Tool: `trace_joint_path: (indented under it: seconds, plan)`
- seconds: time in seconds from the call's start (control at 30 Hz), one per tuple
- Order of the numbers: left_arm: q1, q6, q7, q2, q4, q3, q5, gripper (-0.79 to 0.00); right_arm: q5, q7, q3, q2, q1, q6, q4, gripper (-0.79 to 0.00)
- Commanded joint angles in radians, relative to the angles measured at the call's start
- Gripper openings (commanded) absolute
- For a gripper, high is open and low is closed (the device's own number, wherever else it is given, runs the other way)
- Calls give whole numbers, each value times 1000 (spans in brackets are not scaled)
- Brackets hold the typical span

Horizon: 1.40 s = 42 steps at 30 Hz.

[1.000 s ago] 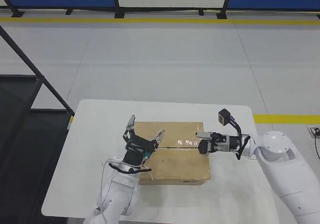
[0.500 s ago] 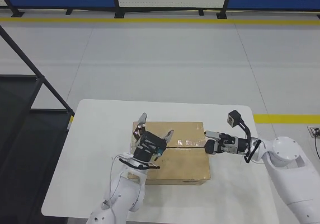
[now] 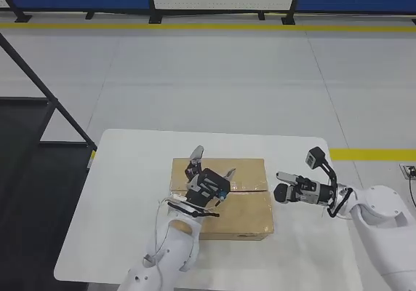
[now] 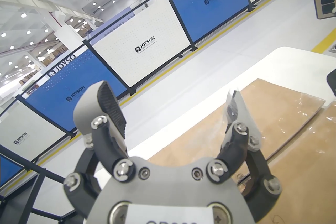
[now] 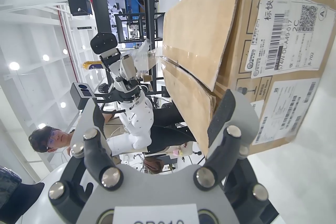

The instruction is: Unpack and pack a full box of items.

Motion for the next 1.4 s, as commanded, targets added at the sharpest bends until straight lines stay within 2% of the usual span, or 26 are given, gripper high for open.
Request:
trace_joint_path:
  seconds: [0.0,1.37]
  plan:
    - [-3,2,-5,-3,4,6,7,0,2,1,3,2,-4,-2,-1,0]
    - [-73,-33,-66,-60,93,82,110,0,44,-22,66,31,-82,-23,-36,0]
